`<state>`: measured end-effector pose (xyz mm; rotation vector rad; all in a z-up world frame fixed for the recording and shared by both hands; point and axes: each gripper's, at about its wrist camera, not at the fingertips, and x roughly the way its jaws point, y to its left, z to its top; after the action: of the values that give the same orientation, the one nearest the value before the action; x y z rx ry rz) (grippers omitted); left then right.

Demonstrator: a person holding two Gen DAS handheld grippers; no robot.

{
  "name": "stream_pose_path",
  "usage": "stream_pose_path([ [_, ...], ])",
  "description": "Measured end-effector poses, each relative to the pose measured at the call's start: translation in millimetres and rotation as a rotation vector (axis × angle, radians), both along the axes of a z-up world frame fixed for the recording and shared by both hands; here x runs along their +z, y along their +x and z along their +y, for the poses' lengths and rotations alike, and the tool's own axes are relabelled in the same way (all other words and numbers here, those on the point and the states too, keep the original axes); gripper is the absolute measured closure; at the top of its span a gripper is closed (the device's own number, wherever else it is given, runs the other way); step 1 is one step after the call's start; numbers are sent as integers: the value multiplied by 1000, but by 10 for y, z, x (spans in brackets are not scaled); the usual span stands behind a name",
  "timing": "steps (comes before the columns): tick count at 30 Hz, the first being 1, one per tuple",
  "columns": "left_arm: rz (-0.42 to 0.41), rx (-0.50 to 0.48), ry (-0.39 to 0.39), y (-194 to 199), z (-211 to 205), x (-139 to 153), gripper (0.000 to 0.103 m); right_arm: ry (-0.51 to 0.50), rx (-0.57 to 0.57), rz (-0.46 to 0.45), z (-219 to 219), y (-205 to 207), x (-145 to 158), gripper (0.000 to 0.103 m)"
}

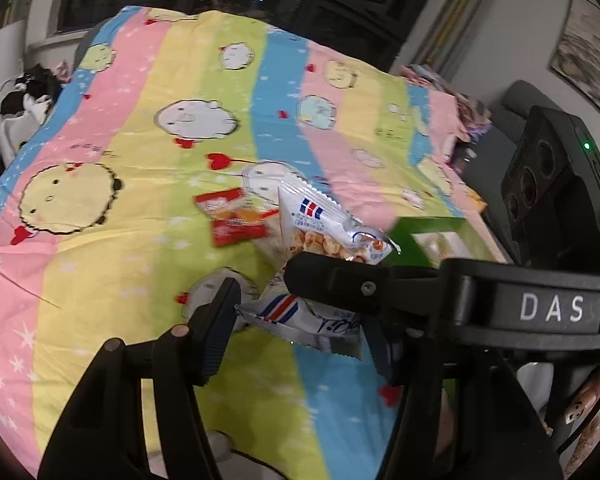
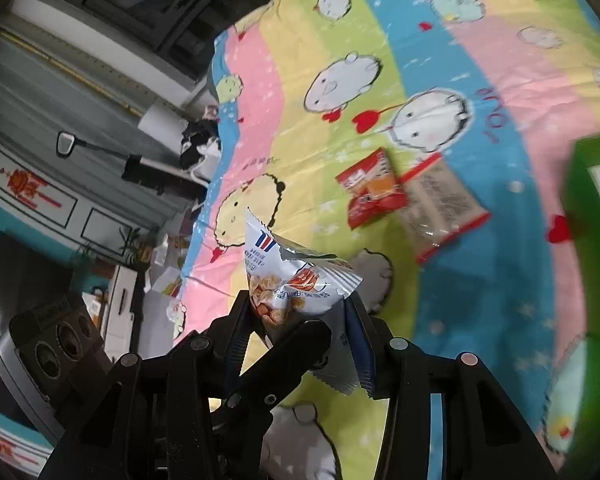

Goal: Organize snacks
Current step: 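Carry the white peanut bag with the right gripper over the box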

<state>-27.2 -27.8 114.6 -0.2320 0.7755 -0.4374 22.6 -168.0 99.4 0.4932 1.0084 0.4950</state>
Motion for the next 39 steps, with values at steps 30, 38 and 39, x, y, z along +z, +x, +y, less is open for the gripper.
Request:
stream_pose_path([
  [30,-38,-337,78,-68,-1996,59,45,-5,-316,-88,-1960,-646,106,55],
  [38,58,-357,79,55,-2123,-170,44,-13,-333,3,-2099,-529,-142,55],
  [39,70,-356,80,67,-2129,-197,44,-17,-334,10,-2102,-520,-164,55],
])
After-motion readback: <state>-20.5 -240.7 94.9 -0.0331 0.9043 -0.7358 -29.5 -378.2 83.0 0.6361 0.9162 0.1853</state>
